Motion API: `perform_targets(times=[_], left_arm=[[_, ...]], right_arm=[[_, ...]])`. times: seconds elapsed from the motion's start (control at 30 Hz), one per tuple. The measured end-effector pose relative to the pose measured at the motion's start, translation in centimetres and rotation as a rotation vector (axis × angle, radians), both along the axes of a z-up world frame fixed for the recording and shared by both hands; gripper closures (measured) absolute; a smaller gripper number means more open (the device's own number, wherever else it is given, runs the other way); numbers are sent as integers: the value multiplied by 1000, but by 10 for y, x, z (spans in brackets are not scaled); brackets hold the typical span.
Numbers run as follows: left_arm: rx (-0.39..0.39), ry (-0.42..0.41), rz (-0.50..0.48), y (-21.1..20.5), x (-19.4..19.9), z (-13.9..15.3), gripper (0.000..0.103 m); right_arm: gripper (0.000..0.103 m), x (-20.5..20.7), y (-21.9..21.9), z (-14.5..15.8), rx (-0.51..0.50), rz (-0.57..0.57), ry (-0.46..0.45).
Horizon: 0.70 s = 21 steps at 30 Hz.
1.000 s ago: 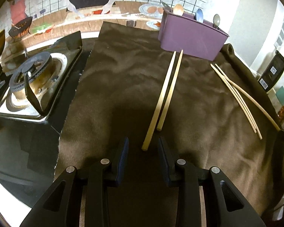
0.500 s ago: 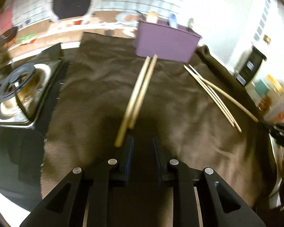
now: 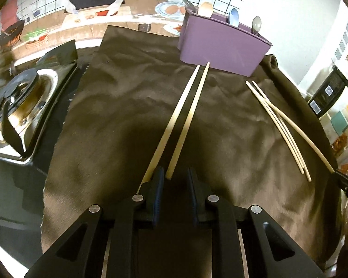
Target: Organize utensils
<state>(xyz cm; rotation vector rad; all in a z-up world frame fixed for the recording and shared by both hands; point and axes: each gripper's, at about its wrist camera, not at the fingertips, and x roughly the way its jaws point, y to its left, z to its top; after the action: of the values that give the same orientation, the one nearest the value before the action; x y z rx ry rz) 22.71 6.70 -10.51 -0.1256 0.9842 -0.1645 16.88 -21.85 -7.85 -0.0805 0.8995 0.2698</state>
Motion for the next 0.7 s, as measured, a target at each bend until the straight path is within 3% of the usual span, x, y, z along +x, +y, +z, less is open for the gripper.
perform_targets(times=[0.2,0.27,0.37,0.7], left_arm=[[43,-6,16,-7,9,0,82],[48,-12,37,-5,10,1,91],[39,-37,55,-2,4,7,93],[41,-271,69,-3,-44,90,95]], right_arm=[[98,1,0,0,0,-2,0],[98,0,0,0,-1,-4,-1],[98,1,0,1,-1,-5,-5],[98,-1,1,30,7,6,-85]])
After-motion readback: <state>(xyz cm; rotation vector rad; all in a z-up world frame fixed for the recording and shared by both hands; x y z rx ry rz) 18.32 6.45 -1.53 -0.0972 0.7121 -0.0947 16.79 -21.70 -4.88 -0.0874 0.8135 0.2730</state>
